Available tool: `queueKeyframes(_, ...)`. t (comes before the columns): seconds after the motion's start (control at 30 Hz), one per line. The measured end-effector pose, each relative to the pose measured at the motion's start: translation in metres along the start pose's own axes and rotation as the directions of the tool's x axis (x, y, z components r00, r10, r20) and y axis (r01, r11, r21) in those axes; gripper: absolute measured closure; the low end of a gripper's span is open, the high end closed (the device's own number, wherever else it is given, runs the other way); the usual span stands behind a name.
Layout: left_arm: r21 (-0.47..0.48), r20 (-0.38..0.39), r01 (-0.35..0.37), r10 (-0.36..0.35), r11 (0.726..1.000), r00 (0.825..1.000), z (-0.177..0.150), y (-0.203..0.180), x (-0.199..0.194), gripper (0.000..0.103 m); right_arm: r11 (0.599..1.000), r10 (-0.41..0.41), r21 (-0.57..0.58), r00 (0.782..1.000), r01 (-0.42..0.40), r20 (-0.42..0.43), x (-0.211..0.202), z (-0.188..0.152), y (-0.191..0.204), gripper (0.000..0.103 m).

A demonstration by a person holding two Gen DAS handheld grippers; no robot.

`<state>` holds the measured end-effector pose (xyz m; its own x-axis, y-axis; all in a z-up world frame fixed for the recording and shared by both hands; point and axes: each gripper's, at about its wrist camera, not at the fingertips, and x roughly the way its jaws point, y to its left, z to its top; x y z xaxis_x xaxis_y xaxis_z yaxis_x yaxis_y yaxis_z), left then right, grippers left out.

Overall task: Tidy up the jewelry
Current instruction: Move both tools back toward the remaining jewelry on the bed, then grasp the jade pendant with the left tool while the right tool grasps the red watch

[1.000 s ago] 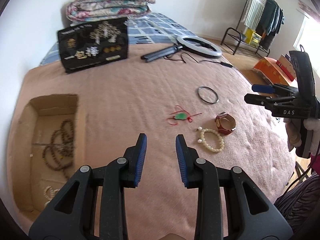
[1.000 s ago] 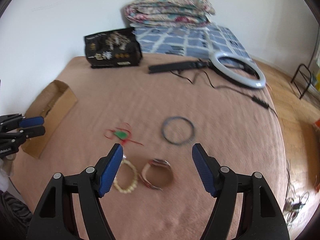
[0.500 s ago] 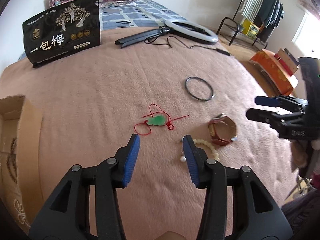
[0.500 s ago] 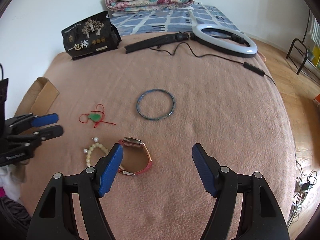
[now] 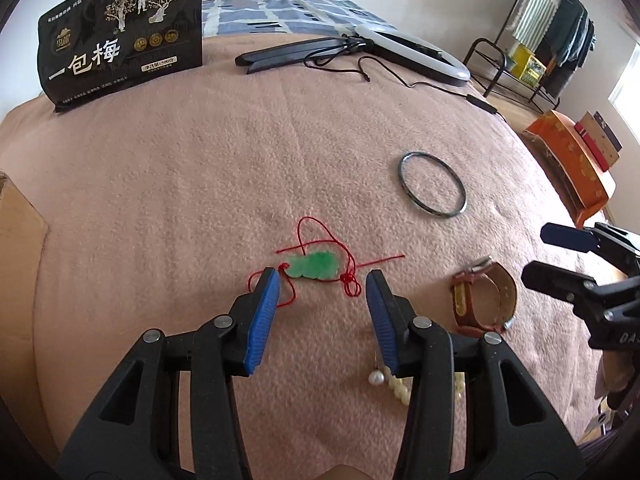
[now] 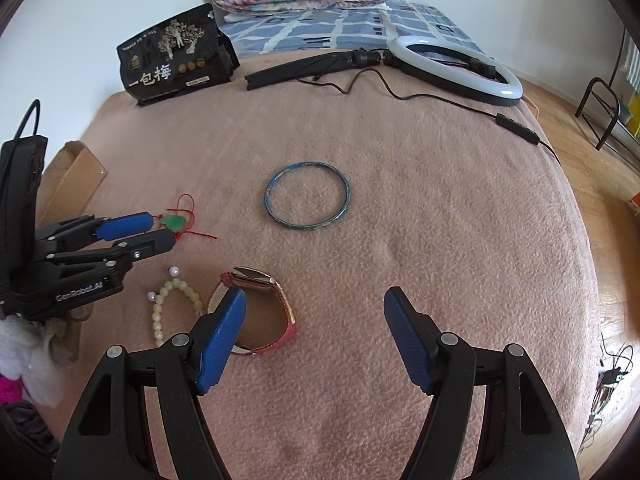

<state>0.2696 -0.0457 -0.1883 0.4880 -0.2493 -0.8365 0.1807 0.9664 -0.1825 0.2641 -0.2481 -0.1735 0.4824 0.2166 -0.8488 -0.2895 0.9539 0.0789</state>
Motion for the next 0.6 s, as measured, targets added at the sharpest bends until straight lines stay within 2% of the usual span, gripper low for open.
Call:
queueKeyframes(0.27, -0.004, 0.010, -0.046, 0.046, 0.999, 0.999, 0.000, -0.003, 0.013, 0.057, 1.000, 0.018, 0.008, 1.000, -0.018, -0.013, 0.008, 0.000, -0.001, 0.032)
queueKeyframes(0.4, 0.026, 0.024, -0.072, 0.071, 0.997, 0.997, -0.001, -0.006, 0.016, 0.057, 1.000, 0.018, -0.001, 1.000, -0.019, -0.023, 0.012, 0.000, 0.002, 0.038)
queueKeyframes(0.6, 0.029, 0.040, -0.089, 0.088, 0.996, 0.995, -0.001, -0.003, 0.016, 0.069, 1.000, 0.021, -0.007, 0.999, -0.021, -0.043, 0.019, -0.002, 0.005, 0.047)
